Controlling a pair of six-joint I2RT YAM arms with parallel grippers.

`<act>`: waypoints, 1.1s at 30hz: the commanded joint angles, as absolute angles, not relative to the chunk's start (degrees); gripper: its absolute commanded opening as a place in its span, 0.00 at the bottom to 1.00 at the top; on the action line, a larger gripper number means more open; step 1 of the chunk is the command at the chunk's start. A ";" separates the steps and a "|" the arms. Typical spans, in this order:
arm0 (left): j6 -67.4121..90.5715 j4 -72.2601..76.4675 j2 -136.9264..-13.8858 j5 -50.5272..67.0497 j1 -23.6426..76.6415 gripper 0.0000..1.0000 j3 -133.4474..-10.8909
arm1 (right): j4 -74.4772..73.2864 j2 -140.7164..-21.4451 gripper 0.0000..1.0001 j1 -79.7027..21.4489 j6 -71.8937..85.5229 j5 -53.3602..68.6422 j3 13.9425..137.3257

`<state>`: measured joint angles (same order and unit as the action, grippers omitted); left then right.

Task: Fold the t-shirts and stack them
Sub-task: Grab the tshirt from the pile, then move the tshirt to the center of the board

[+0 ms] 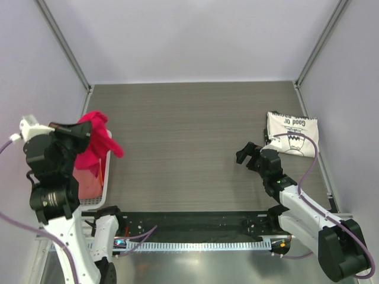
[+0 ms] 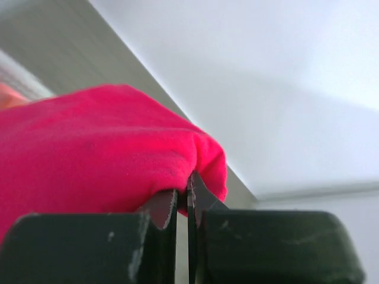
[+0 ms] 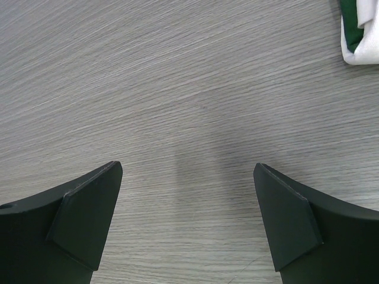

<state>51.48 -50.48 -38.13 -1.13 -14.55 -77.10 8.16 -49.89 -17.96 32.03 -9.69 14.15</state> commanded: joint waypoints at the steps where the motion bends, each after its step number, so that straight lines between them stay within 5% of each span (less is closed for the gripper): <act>1: 61.29 -39.50 -44.03 28.05 -14.50 0.00 -75.95 | 10.20 -49.75 0.99 -18.19 32.34 -10.02 16.17; 8: 68.91 -24.18 -50.09 22.17 -1.52 0.00 -78.92 | 10.20 -49.39 0.99 -18.28 32.43 -10.11 16.00; 16: 65.84 -18.64 -67.11 7.39 33.09 0.00 -82.96 | 9.93 -49.66 0.99 -18.28 32.34 -10.72 16.26; 21: 63.72 -17.93 -76.37 12.46 38.41 0.00 -97.87 | 9.93 -49.66 0.99 -18.19 32.26 -10.81 16.26; 25: 64.06 -20.91 -73.49 2.32 37.09 0.00 -92.06 | 9.67 -49.57 0.99 -18.19 32.34 -11.07 16.26; 26: 65.20 -20.92 -70.43 -4.24 34.48 0.06 -88.37 | 9.58 -49.48 0.99 -18.19 32.26 -11.25 16.26; 27: 66.43 -20.83 -69.27 -5.70 32.97 0.60 -83.63 | 9.58 -49.40 0.99 -18.19 32.34 -11.25 16.26; 28: 67.84 -21.00 -68.21 -6.50 31.13 0.93 -75.75 | 9.41 -49.31 0.99 -18.19 32.34 -11.25 16.26; 33: 57.85 -26.45 -69.42 -10.81 28.30 1.00 -61.18 | 10.45 -47.03 0.96 -18.19 30.77 -7.14 15.30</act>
<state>64.16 -22.72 -65.65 -5.50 28.12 -66.87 8.01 -49.43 -17.96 31.75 -9.34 14.26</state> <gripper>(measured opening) 0.993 0.974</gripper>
